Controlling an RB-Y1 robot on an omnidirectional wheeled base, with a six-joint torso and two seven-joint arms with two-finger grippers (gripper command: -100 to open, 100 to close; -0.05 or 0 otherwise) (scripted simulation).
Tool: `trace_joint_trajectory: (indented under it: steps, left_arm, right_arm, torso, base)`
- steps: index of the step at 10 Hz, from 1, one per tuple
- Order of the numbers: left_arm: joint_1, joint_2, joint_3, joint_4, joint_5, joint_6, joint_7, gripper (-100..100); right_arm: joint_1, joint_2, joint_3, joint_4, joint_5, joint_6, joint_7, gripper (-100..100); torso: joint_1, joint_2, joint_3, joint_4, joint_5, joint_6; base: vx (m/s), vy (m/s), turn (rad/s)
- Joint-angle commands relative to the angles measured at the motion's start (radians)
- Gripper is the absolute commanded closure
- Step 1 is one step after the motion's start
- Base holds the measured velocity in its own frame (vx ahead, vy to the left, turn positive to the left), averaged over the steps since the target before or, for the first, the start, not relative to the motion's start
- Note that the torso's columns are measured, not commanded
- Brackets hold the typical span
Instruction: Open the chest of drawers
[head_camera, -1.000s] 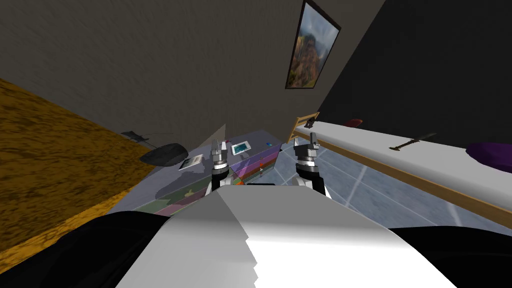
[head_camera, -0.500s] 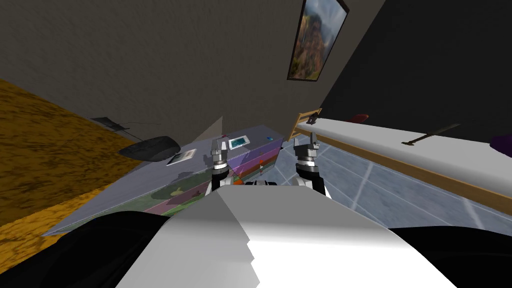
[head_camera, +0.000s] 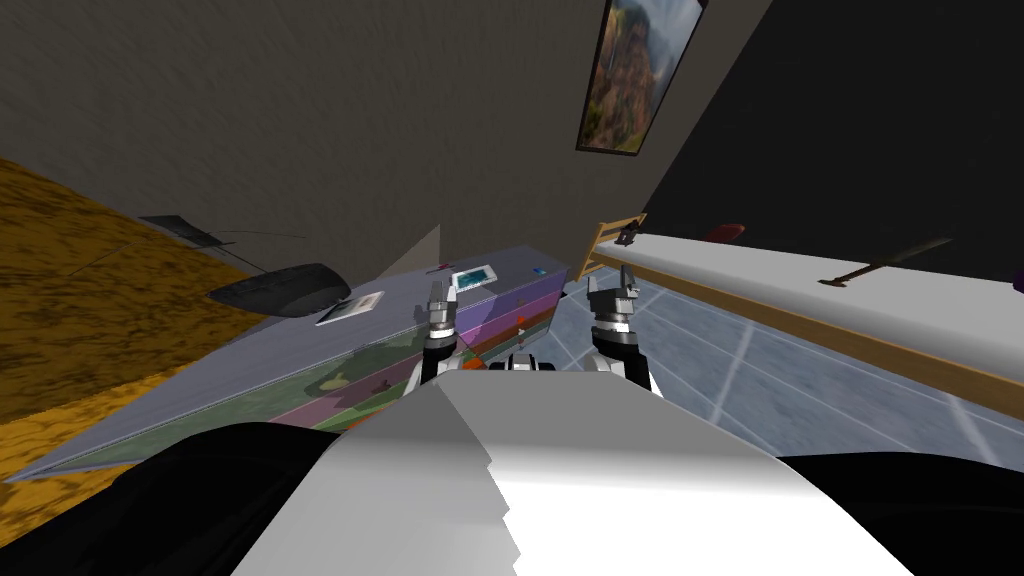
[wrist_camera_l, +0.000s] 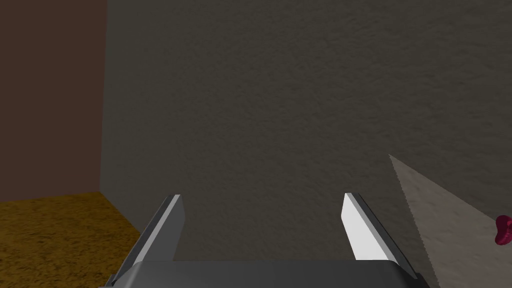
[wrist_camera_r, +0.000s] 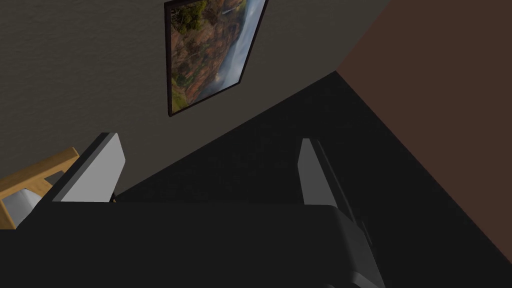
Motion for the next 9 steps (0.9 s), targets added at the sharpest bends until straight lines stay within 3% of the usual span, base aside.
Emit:
trace_joint_trajectory:
  steps: [1,5,9]
  left_arm:
    - [-0.009,0.053,0.007,0.042,0.005,0.007,-0.001,-100]
    - [-0.027,0.089,0.016,0.128,0.012,0.022,-0.007,-100]
    - [-0.046,0.097,0.026,0.213,0.019,0.035,-0.013,-100]
  right_arm:
    - [0.0,0.0,0.0,0.0,0.0,0.0,0.0,0]
    - [0.0,0.0,0.0,0.0,0.0,0.0,0.0,0]
    - [0.0,0.0,0.0,0.0,0.0,0.0,0.0,0]
  torso:
    - [0.0,0.001,0.0,0.0,0.0,0.0]
    - [0.001,0.0,0.0,0.0,0.0,0.0]
    - [0.002,0.001,0.0,0.0,0.001,0.0]
  base:
    - [0.013,-0.073,0.025]
    - [0.023,-0.094,0.027]
    - [0.024,-0.087,0.026]
